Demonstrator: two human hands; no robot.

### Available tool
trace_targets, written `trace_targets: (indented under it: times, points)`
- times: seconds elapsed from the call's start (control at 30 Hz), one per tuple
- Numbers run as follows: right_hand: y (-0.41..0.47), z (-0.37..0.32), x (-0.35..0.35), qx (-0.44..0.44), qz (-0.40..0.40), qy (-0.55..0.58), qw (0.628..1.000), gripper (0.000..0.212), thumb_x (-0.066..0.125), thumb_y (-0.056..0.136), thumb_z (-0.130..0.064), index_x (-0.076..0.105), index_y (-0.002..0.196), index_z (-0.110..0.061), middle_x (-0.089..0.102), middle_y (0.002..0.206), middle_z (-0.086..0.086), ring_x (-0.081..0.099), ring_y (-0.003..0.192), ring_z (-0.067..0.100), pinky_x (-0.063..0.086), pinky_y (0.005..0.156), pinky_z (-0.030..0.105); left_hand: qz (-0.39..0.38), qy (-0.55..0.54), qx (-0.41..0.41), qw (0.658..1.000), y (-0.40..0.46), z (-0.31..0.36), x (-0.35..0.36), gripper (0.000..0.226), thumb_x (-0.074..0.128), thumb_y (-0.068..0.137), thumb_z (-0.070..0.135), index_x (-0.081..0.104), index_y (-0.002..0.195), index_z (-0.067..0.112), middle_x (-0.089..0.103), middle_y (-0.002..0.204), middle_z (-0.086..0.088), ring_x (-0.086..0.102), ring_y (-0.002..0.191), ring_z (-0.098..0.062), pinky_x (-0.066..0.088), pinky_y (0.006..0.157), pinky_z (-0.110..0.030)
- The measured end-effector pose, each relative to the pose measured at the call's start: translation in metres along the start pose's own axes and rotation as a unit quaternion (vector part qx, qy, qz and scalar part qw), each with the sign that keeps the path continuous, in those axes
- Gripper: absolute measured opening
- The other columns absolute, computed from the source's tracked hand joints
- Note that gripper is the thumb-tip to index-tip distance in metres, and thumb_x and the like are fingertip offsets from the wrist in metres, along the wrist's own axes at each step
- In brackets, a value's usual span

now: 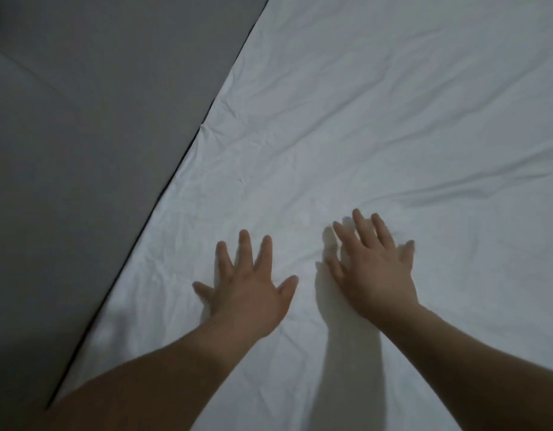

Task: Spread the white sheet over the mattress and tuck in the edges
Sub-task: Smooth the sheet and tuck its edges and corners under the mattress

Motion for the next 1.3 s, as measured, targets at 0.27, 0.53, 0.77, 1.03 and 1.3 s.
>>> trace_targets:
  times: [0.27, 0.53, 0.77, 1.03, 1.3]
  points:
    - [-0.110, 0.054, 0.018, 0.090, -0.162, -0.043, 0.982, 0.080, 0.020, 0.098, -0.072, -0.021, 0.157, -0.037, -0.029, 0.168, -0.006, -0.027, 0.155, 0.025, 0.008, 0.115, 0.076, -0.014, -0.070, -0.196, 0.978, -0.006, -0.069, -0.011, 0.105, 0.035, 0.086, 0.084, -0.014, 0.162, 0.031, -0.021, 0.170, -0.002, -0.009, 0.155, -0.042, 0.019, 0.114, -0.077]
    - [-0.153, 0.035, 0.003, 0.063, -0.113, -0.034, 0.991, 0.063, 0.037, 0.102, -0.045, 0.010, 0.158, -0.033, -0.007, 0.171, 0.002, -0.011, 0.158, 0.034, 0.008, 0.112, 0.081, -0.015, 0.015, 0.036, 0.999, -0.133, 0.011, 0.063, 0.097, 0.034, 0.085, 0.087, -0.022, 0.154, 0.050, -0.039, 0.162, 0.011, -0.027, 0.154, -0.027, 0.019, 0.113, -0.076]
    - [-0.289, 0.055, 0.046, 0.027, -0.322, -0.065, 0.944, 0.108, 0.060, 0.090, -0.053, -0.026, 0.154, -0.040, -0.044, 0.159, -0.001, -0.036, 0.149, 0.041, 0.010, 0.110, 0.080, -0.096, 0.059, -0.014, 0.994, -0.220, -0.023, 0.145, 0.109, 0.038, 0.082, 0.089, -0.041, 0.145, 0.047, -0.053, 0.153, 0.005, -0.030, 0.149, -0.046, 0.031, 0.110, -0.074]
    - [-0.284, 0.024, 0.013, -0.021, -0.182, -0.057, 0.981, 0.037, 0.045, 0.099, -0.034, 0.052, 0.133, -0.021, 0.048, 0.138, 0.008, 0.046, 0.129, 0.034, 0.042, 0.094, 0.048, -0.032, 0.081, 0.006, 0.996, -0.257, -0.040, 0.115, 0.071, 0.049, 0.097, 0.056, 0.024, 0.156, 0.024, 0.020, 0.159, -0.010, 0.033, 0.142, -0.030, 0.046, 0.105, -0.047]
    - [-0.358, 0.032, 0.062, -0.018, -0.357, -0.115, 0.927, 0.083, 0.068, 0.084, -0.054, 0.027, 0.155, -0.037, 0.019, 0.161, 0.002, 0.029, 0.144, 0.039, 0.049, 0.104, 0.053, -0.219, 0.250, 0.115, 0.936, -0.285, -0.043, 0.147, 0.063, 0.045, 0.100, 0.048, 0.032, 0.158, 0.029, 0.028, 0.160, -0.009, 0.041, 0.139, -0.038, 0.041, 0.112, -0.048]
Point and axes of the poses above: each hand's wrist, its own y-axis towards the middle knuckle, its own x-axis out of the palm, z = x × y, the point moved 2 cm from there along y, towards the middle knuckle
